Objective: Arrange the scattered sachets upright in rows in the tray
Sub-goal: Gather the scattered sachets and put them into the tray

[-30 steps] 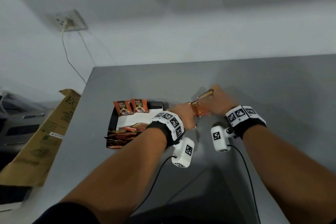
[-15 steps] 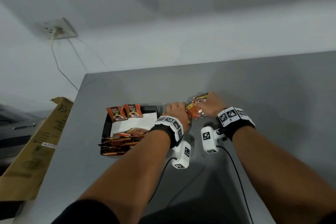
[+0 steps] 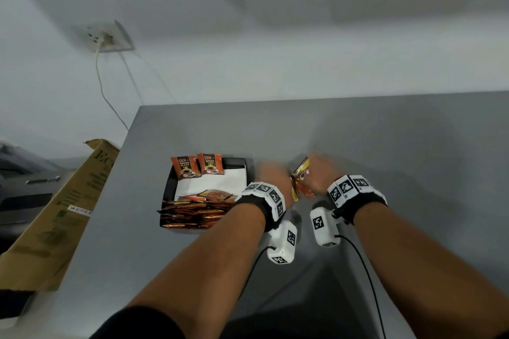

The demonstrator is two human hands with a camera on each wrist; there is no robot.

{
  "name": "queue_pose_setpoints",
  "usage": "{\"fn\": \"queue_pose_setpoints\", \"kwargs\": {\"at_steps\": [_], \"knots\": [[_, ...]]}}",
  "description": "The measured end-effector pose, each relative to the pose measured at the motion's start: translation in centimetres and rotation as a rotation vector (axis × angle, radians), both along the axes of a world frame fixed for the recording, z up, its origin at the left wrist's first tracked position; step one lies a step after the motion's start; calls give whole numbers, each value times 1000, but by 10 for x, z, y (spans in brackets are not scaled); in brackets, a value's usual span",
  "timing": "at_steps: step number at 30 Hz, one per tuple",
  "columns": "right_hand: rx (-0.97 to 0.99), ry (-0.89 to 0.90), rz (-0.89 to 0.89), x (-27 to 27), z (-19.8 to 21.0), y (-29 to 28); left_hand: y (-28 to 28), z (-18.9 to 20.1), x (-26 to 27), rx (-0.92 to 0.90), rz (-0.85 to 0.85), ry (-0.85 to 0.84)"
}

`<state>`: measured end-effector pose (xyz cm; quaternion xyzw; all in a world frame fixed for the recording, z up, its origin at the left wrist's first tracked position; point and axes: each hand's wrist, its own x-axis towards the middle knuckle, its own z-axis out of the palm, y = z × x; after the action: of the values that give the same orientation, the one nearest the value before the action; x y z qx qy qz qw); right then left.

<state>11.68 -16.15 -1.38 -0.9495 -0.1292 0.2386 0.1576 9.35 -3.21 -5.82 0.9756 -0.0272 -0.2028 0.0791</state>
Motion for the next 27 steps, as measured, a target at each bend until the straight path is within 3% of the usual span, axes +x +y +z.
{"fn": "queue_pose_setpoints", "kwargs": {"at_steps": [3, 7, 11, 16, 19, 22, 27], "knots": [[82, 3, -67, -10, 6, -9, 2, 12, -6, -147, 15, 7], [230, 43, -281, -13, -5, -24, 7, 39, -8, -303, 2, -28], [340, -85, -463, -13, 10, -8, 37, 90, -3, -409, -1, -136], [569, -238, -293, -36, 61, 52, 122, 128, -6, -375, 59, -292], [436, -337, -99, -42, 59, 99, 168, 126, -23, -207, 10, -289], [380, -311, 39, -47, 43, 140, 196, 108, -43, 22, -109, -283], [91, -256, 191, -56, 21, 174, 214, 72, -55, 20, -123, -140]]}}
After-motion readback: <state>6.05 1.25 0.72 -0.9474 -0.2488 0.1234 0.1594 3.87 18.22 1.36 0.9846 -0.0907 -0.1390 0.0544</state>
